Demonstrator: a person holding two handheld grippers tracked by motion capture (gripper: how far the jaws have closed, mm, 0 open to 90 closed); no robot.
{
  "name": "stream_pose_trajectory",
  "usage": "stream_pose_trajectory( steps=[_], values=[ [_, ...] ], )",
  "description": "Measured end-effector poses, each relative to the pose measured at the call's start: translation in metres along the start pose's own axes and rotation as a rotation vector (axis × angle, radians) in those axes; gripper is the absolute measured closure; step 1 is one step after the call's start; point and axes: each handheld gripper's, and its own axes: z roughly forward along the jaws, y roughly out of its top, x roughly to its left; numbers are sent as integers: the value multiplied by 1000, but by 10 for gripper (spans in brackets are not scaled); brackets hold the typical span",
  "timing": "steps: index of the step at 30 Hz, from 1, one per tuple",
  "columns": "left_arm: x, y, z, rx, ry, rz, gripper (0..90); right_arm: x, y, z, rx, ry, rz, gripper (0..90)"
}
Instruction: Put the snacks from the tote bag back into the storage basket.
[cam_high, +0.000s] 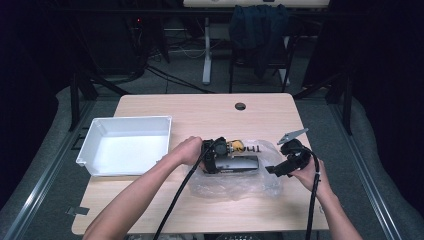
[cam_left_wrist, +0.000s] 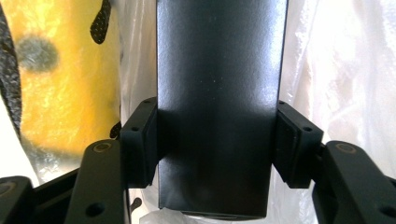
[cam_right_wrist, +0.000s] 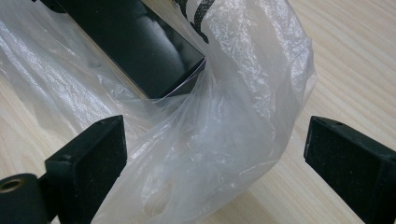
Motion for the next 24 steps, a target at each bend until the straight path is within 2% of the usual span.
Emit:
stream_pose_trajectory(
  steps=[3, 5, 7, 9, 15, 22, 24],
  values=[
    [0, -1, -7, 0, 9, 22, 436, -1, 0, 1, 2, 0, -1, 54],
    [0, -2, -11, -21, 3, 9, 437, -1, 0, 1, 3, 1, 0, 53],
    [-1, -3, -16, -42, 24, 12, 438, 0, 0, 1, 1, -1, 1, 54],
    [1, -4, -23, -53, 8, 9, 438, 0, 1, 0, 8, -3, -1, 53],
    [2, -4, -41, -108, 22, 0, 437, 0, 1, -1, 6, -1, -4, 51],
    [3, -4, -59, -111, 11, 14, 437, 1, 0, -1, -5, 0, 5, 49],
    [4, -6, -65, -132, 5, 10, 437, 0, 0, -2, 0, 6, -1, 48]
  ],
)
